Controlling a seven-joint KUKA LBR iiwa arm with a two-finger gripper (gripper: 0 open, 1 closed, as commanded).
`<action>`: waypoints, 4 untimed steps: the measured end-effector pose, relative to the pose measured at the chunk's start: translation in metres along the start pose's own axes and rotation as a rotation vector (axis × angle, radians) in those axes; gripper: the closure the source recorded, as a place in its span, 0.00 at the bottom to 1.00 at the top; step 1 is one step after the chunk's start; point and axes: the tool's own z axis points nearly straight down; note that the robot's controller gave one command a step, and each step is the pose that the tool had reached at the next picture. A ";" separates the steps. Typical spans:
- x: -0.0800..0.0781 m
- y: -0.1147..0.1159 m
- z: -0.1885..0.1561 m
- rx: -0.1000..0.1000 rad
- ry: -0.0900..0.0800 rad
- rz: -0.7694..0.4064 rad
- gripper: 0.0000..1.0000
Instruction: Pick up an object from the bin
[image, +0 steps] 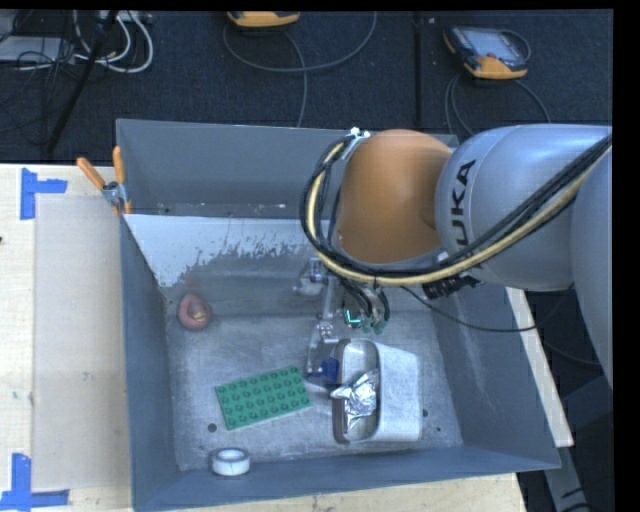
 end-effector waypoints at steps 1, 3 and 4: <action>0.026 -0.012 0.103 -0.003 -0.013 -0.056 0.00; 0.020 0.033 0.101 -0.002 -0.014 -0.085 0.00; 0.022 0.033 0.098 -0.001 0.002 -0.084 1.00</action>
Offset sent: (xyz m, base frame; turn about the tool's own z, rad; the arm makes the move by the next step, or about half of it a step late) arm -0.0281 -0.0139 -0.1046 -0.0568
